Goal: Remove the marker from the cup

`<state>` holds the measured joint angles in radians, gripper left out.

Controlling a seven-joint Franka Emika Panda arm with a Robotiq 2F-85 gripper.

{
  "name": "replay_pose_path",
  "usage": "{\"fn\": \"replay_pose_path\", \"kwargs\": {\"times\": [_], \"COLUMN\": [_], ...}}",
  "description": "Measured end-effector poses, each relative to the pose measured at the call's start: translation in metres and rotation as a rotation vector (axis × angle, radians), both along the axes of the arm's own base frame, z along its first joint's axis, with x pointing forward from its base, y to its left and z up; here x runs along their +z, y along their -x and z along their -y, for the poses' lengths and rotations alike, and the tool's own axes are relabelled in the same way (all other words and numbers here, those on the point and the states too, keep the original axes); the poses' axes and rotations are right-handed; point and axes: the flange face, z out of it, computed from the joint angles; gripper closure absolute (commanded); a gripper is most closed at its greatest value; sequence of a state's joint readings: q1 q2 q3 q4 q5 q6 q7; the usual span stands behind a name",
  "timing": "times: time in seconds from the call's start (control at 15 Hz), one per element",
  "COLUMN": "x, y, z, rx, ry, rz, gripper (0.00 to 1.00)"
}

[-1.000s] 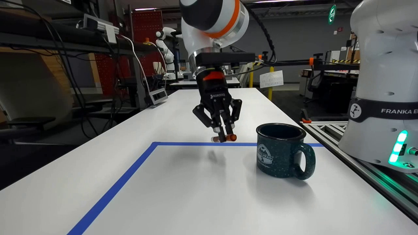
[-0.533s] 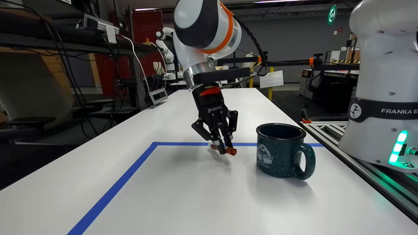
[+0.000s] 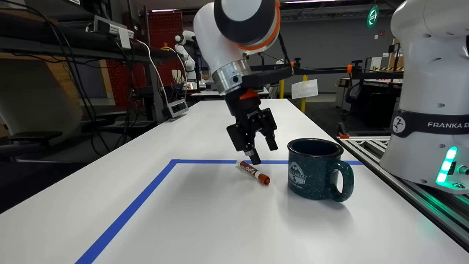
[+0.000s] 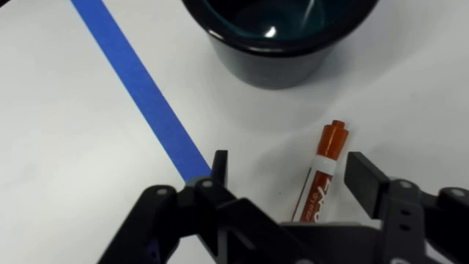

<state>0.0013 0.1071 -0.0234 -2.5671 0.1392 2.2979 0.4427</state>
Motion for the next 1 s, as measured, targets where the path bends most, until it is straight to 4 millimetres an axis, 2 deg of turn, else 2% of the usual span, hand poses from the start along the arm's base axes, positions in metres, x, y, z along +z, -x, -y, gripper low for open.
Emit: {"fn": "replay_pose_path", "kwargs": {"times": [0.53, 0.8, 1.0], "x": [0.086, 0.134, 0.153], "y": [0.044, 0.037, 0.035], "z": [-0.020, -0.039, -0.042], "rx": [0.296, 0.439, 0.493], "ry": [0.110, 0.125, 0.126], "rz": [0.197, 0.329, 0.385], "gripper": [0.00, 0.00, 0.00]}}
